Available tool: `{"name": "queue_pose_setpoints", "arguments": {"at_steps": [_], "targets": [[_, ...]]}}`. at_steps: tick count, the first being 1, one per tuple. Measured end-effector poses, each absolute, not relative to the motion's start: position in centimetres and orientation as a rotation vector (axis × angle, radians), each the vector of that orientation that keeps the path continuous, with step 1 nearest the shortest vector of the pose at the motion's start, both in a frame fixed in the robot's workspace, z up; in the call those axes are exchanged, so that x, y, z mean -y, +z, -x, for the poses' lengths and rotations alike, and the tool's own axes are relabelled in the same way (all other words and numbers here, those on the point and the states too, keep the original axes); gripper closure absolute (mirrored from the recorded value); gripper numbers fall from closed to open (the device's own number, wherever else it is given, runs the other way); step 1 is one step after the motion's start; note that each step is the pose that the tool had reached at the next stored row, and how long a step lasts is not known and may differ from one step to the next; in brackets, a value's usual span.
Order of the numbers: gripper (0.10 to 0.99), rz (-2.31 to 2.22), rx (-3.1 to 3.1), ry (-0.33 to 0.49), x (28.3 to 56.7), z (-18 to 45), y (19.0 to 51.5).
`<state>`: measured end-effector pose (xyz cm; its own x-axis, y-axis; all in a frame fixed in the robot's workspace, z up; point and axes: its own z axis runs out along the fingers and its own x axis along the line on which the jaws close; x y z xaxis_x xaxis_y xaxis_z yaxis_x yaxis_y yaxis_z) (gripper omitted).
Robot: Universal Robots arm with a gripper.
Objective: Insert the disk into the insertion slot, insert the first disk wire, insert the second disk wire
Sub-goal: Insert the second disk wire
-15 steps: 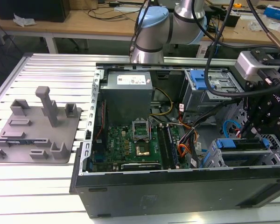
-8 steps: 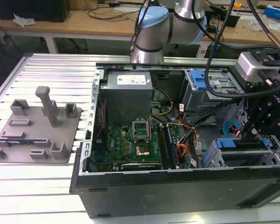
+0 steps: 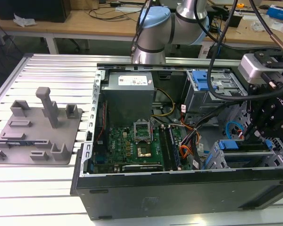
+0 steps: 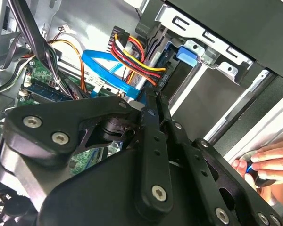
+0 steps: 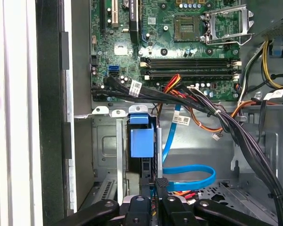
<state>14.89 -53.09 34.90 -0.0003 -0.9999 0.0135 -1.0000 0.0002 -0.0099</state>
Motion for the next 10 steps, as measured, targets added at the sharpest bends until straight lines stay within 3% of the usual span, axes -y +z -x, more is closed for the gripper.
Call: {"name": "queue_pose_setpoints", "arguments": {"at_steps": [10], "targets": [[0.925,-2.219,2.220,0.026,53.09,-14.97,34.74]]}}
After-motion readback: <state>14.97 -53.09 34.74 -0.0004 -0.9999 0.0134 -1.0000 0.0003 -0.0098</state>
